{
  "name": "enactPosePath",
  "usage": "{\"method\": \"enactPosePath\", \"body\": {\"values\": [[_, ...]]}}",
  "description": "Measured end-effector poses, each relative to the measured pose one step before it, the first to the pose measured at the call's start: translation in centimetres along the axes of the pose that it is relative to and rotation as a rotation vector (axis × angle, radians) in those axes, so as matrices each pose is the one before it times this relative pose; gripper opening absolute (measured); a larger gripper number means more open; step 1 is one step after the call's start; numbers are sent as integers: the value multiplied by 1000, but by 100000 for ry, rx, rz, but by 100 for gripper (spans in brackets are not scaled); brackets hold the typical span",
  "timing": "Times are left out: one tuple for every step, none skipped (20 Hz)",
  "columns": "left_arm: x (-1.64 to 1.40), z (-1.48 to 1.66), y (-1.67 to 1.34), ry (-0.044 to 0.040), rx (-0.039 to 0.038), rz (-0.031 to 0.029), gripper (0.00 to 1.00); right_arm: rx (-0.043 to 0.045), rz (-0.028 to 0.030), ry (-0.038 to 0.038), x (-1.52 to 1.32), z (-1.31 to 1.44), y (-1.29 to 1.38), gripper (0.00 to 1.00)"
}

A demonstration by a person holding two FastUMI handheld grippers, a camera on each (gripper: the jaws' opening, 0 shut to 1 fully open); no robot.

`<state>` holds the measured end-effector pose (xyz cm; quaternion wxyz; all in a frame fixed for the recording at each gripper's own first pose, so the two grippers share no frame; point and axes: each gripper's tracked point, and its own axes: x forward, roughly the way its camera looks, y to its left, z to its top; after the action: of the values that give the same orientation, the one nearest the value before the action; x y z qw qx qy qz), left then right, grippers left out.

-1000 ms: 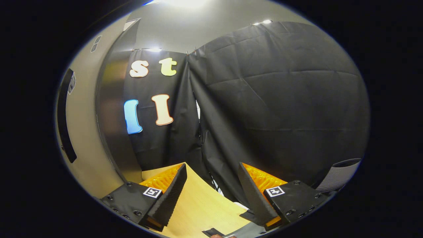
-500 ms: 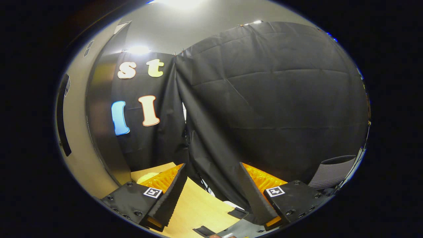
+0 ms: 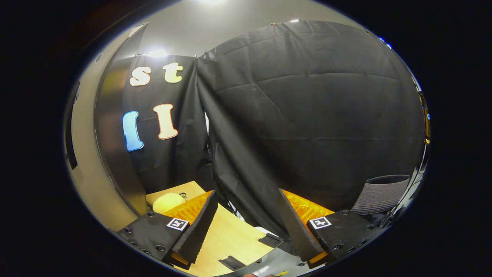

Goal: Grab one shoe with the right hand and put it into the shoe cabinet, grab the other shoe with the left hand and put it into the shoe cabinet; then close the right door with the right hand and the left door with the left hand.

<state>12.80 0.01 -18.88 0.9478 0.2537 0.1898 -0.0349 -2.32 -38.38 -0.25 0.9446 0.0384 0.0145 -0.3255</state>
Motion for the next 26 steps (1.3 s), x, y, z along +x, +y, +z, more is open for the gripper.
{"method": "enactPosePath", "body": {"values": [[-513, -482, 12, 647, -264, -1399, 84, -607, 718, -192, 62, 134, 292, 98], [-456, -148, -255, -605, -1312, -1845, 100, -512, 918, -106, -22, 75, 401, 98], [-781, -256, 44, 11, -1656, -1363, 96, -377, 1123, 117, 38, 103, 413, 98], [-714, -272, -142, -353, -1689, -1646, 100, -394, 1212, 13, 72, 133, 414, 98], [-626, -34, -1, -597, -1424, -1405, 96, -335, 1144, 43, 37, 157, 427, 98], [-764, -101, 188, 65, -585, -255, 96, -74, 1299, 85, 121, 116, 396, 98], [-732, 41, 631, -714, 89, 1306, 96, 58, 1428, -215, 36, 241, 492, 98], [-998, 539, 475, -2002, 400, 1259, 96, -110, 1259, -462, 47, 295, 500, 93], [-1076, 585, 317, -2641, 274, 909, 96, -288, 1436, -867, -49, 514, 512, 93], [-1218, 653, 165, -2536, 157, 739, 96, -71, 1086, -642, -82, 399, 407, 98], [-1339, 570, 138, -2807, -227, 737, 100, -23, 1047, -869, -137, 512, 386, 98], [-1344, 658, 88, -3145, -850, 671, 100, -57, 1045, -854, -88, 554, 403, 98], [-1464, 639, -60, -3081, -1286, 559, 96, -82, 1116, -822, 3, 493, 370, 93], [-1323, 623, -28, -3361, -1982, 161, 96, -150, 1133, -677, -63, 578, 443, 93], [-1475, 734, -191, -3710, -2293, -333, 100, -236, 1009, -808, -188, 585, 272, 98], [-1357, 751, -240, -3597, -2793, -363, 100, -331, 960, -814, 6, 647, 387, 93], [-1377, 648, -169, -3378, -2962, -140, 100, -373, 1211, -953, -45, 615, 419, 98], [-1080, 573, 48, -2942, -2796, 372, 100, -459, 1037, -1116, 88, 868, 582, 98], [-1628, 488, 139, -2870, -2904, 861, 100, -578, 1087, -1272, 68, 847, 406, 98], [-1671, 549, 196, -2259, -2767, 933, 100, -468, 971, -1226, -30, 926, 440, 98], [-1253, 274, 445, -1880, -2319, 1056, 100, -236, 1014, -1298, 77, 844, 325, 93], [-1166, 321, 362, -1959, -1672, 588, 100, 185, 1300, -1256, -52, 882, 452, 98], [-1176, 307, 208, -1832, -592, 523, 100, 248, 1547, -1283, 59, 860, 415, 98], [-1378, 307, 278, -1442, 289, 998, 100, -331, 2376, -901, 333, 679, 439, 98], [-1486, 143, 254, -1413, 303, 1464, 100, -581, 2186, 241, 243, 487, 420, 98], [-1342, -57, -113, -613, -74, 660, 100, -406, 1413, 141, 183, 581, -25, 98]]}}
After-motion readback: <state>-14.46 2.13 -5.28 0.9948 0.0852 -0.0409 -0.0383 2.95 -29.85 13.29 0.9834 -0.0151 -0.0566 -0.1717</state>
